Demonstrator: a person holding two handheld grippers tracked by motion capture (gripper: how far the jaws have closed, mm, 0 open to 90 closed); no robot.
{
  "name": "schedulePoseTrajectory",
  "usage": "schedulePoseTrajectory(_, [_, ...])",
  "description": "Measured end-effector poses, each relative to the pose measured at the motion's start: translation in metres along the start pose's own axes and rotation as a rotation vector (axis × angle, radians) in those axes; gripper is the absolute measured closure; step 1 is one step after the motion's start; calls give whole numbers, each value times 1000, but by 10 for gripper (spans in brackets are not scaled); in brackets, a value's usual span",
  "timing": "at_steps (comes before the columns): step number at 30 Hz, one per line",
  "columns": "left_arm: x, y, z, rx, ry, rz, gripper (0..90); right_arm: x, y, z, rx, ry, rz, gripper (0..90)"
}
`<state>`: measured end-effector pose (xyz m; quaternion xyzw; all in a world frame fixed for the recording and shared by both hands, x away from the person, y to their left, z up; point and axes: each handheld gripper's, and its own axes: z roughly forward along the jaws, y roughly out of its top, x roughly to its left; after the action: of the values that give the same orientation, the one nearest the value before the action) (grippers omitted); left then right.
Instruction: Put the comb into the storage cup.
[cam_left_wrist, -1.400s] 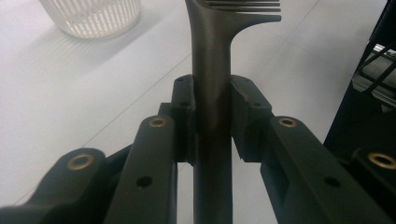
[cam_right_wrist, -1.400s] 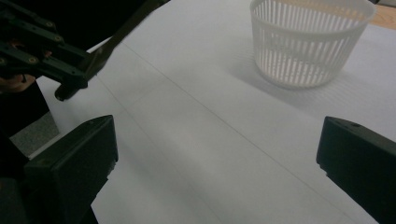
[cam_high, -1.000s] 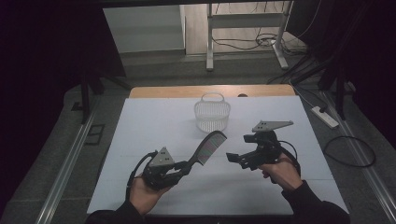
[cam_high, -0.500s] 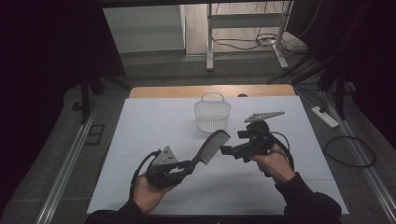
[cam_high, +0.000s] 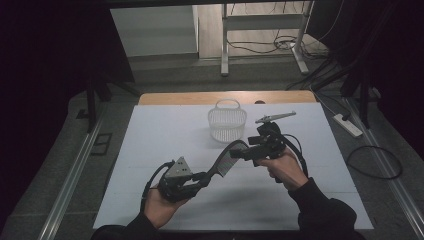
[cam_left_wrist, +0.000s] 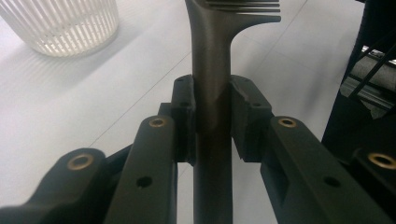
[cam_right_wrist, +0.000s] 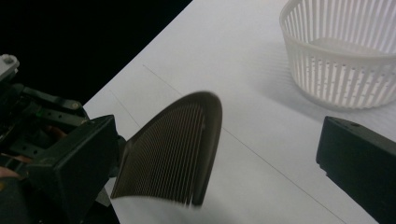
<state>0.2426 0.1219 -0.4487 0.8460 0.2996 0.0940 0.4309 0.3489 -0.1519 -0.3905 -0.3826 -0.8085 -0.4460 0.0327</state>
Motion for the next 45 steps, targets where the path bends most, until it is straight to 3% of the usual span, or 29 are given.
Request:
schedulePoseTrajectory(12, [-2,0,0,-3,-2,13,723,-1,7,9,11,41,0,0])
schedulePoseTrajectory(15, [-2,0,0,-1,-3,17,722,-1,7,8,9,48,6,104])
schedulePoseTrajectory(17, [-3,0,0,1,-2,21,722,-3,7,7,-2,65,22,261])
schedulePoseTrajectory(18, [-3,0,0,2,-1,22,722,-4,7,5,-16,101,41,366])
schedulePoseTrajectory(19, [-3,0,0,2,0,24,722,-4,7,5,-16,101,41,366])
schedulePoseTrajectory(23, [-3,0,0,3,5,27,722,-7,7,3,-19,150,64,559])
schedulePoseTrajectory(30, [-4,-1,0,3,9,34,722,-11,6,2,-16,207,90,747])
schedulePoseTrajectory(34, [-4,-1,2,11,10,41,721,-15,5,2,-19,255,135,795])
schedulePoseTrajectory(36, [-5,-1,3,21,14,50,721,-17,5,2,-10,287,178,815])
schedulePoseTrajectory(37, [-6,-1,5,32,15,55,720,-18,4,3,4,324,216,836])
schedulePoseTrajectory(45, [-3,-2,5,30,4,44,704,-17,3,3,-13,358,232,844])
